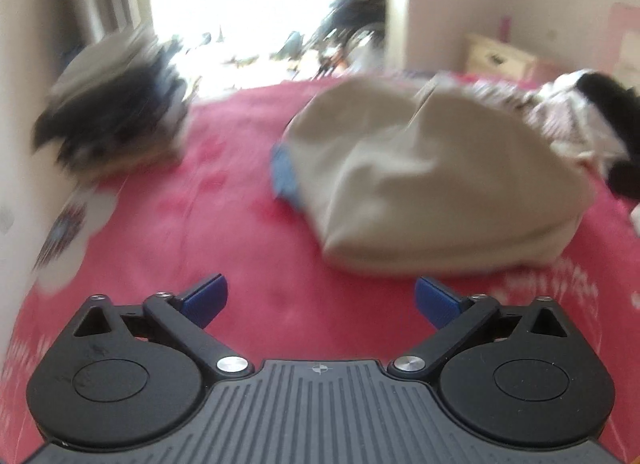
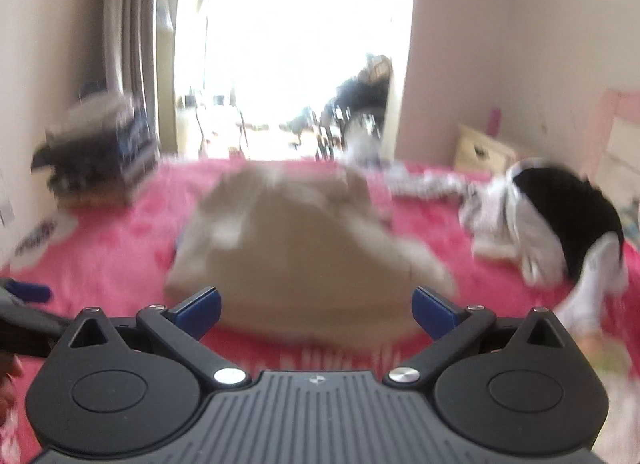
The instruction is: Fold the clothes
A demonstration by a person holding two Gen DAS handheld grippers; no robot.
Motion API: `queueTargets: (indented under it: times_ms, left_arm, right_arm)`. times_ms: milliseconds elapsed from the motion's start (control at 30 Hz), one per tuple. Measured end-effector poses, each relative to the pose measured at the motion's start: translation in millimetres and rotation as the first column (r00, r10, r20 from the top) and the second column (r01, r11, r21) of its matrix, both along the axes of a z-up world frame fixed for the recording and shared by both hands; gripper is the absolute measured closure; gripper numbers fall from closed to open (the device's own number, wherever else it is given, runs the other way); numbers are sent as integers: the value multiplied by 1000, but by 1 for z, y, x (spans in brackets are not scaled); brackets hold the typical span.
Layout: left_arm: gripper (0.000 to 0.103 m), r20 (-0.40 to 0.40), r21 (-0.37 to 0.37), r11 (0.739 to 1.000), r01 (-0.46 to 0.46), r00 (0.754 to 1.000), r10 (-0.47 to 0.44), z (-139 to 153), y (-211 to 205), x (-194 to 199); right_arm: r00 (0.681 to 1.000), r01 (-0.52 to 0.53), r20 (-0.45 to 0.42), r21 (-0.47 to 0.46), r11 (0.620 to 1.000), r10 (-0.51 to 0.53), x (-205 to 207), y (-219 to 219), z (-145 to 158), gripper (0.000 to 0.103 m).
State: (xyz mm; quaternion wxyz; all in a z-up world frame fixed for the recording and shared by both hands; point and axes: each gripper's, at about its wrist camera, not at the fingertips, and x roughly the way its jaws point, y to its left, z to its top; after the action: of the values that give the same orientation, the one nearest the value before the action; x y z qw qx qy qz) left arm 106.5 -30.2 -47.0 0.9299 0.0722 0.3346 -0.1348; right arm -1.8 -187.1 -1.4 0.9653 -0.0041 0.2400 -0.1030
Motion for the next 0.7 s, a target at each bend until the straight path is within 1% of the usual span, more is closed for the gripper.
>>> queueTargets:
  times_ms: [67,100,133,167,200,233,300,367,400,433,467,500,533,567,600,633,700]
  left_arm:
    - [6,24,-37,998,41,999,-40,0,-8,16]
    - [11,31,-50,997,61,998,-59,-1,-13,24]
    - [21,35,-56,995,82,996,-80,-2,-18,33]
    - [27,34,-53,993,102,994,-100,-5,-25,43]
    - [35,30,-45,992,118,993,-116,-8,-32,51]
    - [41,26,-37,991,132,991,-131,-12,-39,59]
    - [50,18,-24,987,161,987,-161,-21,-52,74]
    - [55,4,-32,983,179,984,-179,-30,-61,85]
    - [65,-6,-49,981,186,982,-186,-34,-63,88]
    - [75,-16,-65,979,192,981,-194,-38,-65,91]
    - [79,-25,-72,977,199,979,-201,-40,-67,91]
    - [86,-34,-78,976,205,977,-208,-42,-69,92]
    - [91,-37,-76,974,215,975,-219,-42,-68,89]
    - [94,-42,-73,971,226,972,-230,-41,-67,85]
    - [100,-48,-71,969,237,969,-241,-39,-66,82]
    - [101,-64,-92,964,249,965,-255,-38,-62,78]
    - [102,-88,-129,956,264,957,-276,-34,-51,69]
  right_arm:
    - [998,-43,40,3,999,43,21,-11,10,0]
    - [997,-65,46,14,998,65,34,-17,12,2]
    - [996,-82,42,27,996,81,47,-23,14,3]
    - [994,-102,31,42,994,101,65,-28,14,8]
    - [992,-123,19,58,991,122,83,-33,12,14]
    - [990,-144,8,75,987,144,100,-37,10,16]
    - [983,-179,-18,112,977,182,136,-47,6,22]
    - [979,-183,-60,167,969,195,175,-57,-5,27]
    - [977,-173,-91,204,964,195,193,-62,-13,28]
    - [972,-158,-132,252,955,196,210,-69,-22,32]
    - [965,-135,-176,311,941,196,224,-76,-32,43]
    - [957,-108,-212,372,922,197,232,-81,-41,54]
    - [952,-84,-233,422,903,197,236,-86,-48,64]
    - [953,-68,-232,460,885,193,235,-90,-50,78]
    - [955,-65,-223,489,870,196,231,-93,-49,85]
    - [957,-89,-195,508,857,215,224,-93,-45,87]
    - [955,-154,-128,555,818,266,204,-92,-34,91]
